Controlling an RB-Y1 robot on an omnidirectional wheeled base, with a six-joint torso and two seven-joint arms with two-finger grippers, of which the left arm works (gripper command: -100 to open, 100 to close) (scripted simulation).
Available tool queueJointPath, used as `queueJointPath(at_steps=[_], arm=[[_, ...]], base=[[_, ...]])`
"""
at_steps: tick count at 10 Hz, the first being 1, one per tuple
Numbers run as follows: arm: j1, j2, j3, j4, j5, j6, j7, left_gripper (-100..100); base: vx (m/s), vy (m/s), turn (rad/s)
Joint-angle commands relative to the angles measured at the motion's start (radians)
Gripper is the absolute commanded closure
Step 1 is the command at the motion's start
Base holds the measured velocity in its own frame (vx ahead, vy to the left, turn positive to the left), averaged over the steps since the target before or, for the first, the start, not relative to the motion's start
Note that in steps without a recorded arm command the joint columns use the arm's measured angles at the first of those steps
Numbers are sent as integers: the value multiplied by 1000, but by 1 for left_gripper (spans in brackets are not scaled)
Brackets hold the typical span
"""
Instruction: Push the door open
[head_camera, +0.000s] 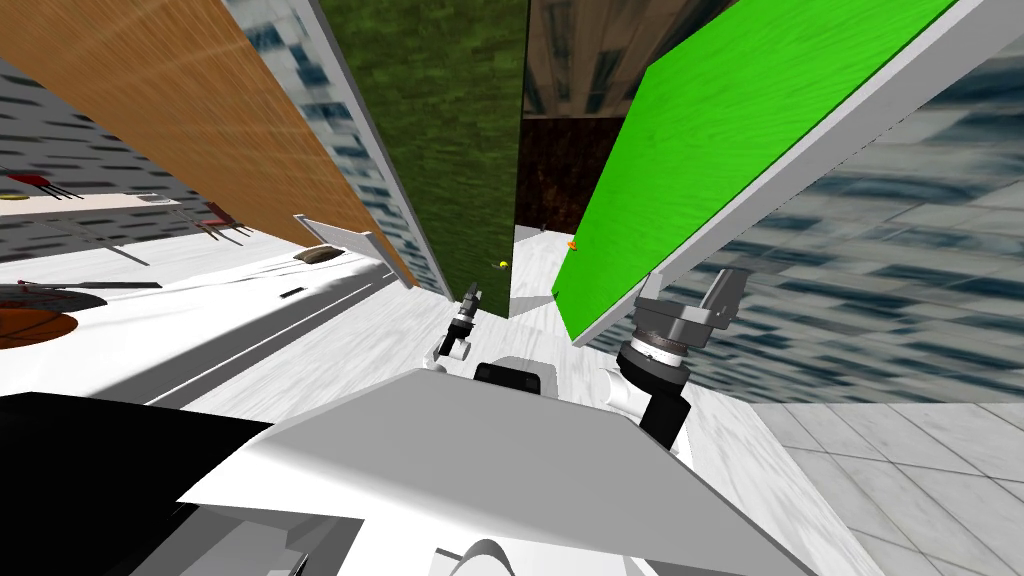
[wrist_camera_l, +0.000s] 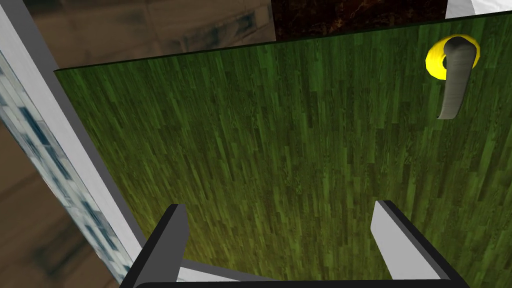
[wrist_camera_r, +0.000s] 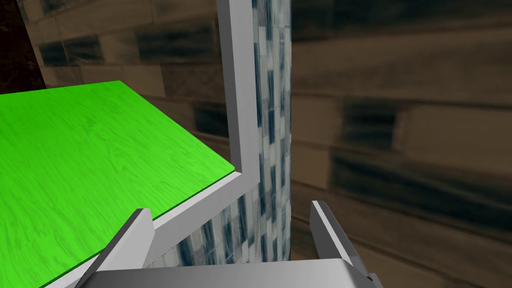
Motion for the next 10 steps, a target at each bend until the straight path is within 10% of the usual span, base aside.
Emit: queueJointPath(at_steps=[1, 10], arm=[[-20, 2, -1, 50, 0, -14, 8, -100], [-103, 7, -11, 255, -4, -54, 47, -100]], base=[[60, 11, 7], [62, 18, 6]])
